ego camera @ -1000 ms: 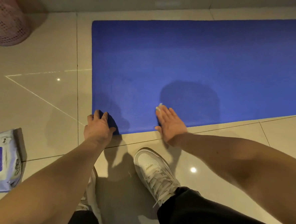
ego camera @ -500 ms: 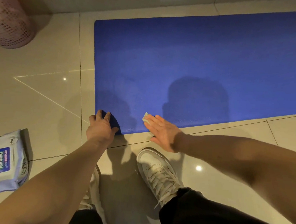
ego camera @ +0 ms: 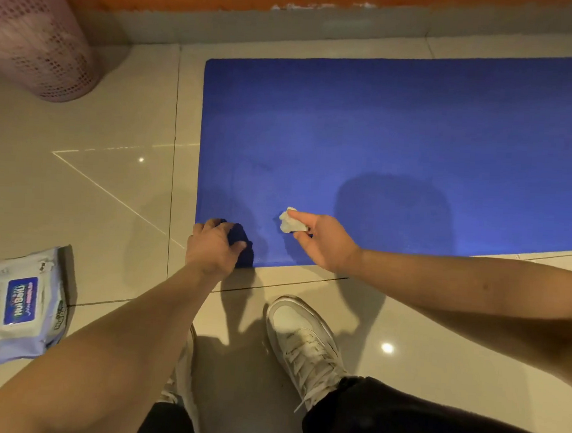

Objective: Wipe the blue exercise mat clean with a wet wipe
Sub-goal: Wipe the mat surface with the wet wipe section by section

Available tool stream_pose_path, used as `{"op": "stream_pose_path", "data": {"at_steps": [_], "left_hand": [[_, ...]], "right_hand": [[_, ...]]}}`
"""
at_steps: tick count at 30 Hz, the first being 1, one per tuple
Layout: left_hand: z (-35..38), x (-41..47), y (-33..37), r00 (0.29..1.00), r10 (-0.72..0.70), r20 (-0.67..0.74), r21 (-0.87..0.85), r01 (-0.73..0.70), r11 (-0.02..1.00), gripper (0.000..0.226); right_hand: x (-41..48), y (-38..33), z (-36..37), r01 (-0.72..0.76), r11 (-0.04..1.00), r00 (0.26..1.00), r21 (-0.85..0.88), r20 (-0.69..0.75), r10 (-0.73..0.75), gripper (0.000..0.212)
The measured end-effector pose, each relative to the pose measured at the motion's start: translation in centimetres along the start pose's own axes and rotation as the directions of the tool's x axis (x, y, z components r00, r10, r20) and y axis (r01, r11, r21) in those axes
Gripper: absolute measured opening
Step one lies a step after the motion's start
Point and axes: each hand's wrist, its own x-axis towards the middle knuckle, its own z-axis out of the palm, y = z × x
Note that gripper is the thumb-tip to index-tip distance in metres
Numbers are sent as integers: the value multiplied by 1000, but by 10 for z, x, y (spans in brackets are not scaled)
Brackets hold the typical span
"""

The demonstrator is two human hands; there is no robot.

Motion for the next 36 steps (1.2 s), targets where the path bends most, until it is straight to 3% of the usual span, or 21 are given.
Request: {"op": "stream_pose_path", "data": {"at_steps": [2,5,8,15,19,22,26,29,32,34,35,36], "left_hand": [[-12,0,15,1000,2,-29,-243,-9,970,44],[-34,-5,43,999,-45,-7,-628,31,778,34],[-51,-11,62,1000,2,-11,-775,-9,631,30],[-85,-32,85,987,-48,-151,-767,-86,635,16],[-105,-42,88,968,-138,-209,-747,-67,661,9],[-121,-52,89,948,-184,-259,-750,-77,657,12],[-136,-68,97,948,-120,-295,-748,-151,646,17],[-141,-85,104,959,-23,-283,-746,-205,633,26],[-137,-90,107,965,28,-261,-751,-221,623,14],[-134,-87,108,962,10,-272,-737,-215,641,6],[-131,-82,107,956,-7,-292,-721,-216,659,9],[-126,-78,106,953,-26,-301,-700,-202,684,15]], "right_hand": [[13,-17,-9,-34,997,998,70,-44,37,37],[31,-37,-21,-163,972,986,168,3,165,27],[35,-57,-34,-214,935,977,282,47,209,14],[37,-100,-68,-274,923,959,271,146,242,4],[36,-125,-90,-318,890,945,327,181,271,24],[30,-145,-103,-325,877,944,354,176,279,13],[27,-164,-113,-360,864,933,353,137,333,12],[26,-175,-119,-389,853,920,349,193,341,13],[31,-161,-121,-299,912,931,280,294,215,18],[52,-130,-117,-240,939,888,245,445,111,11],[60,-122,-118,-289,928,870,236,469,151,17],[56,-122,-119,-208,967,888,150,443,122,20]]}}
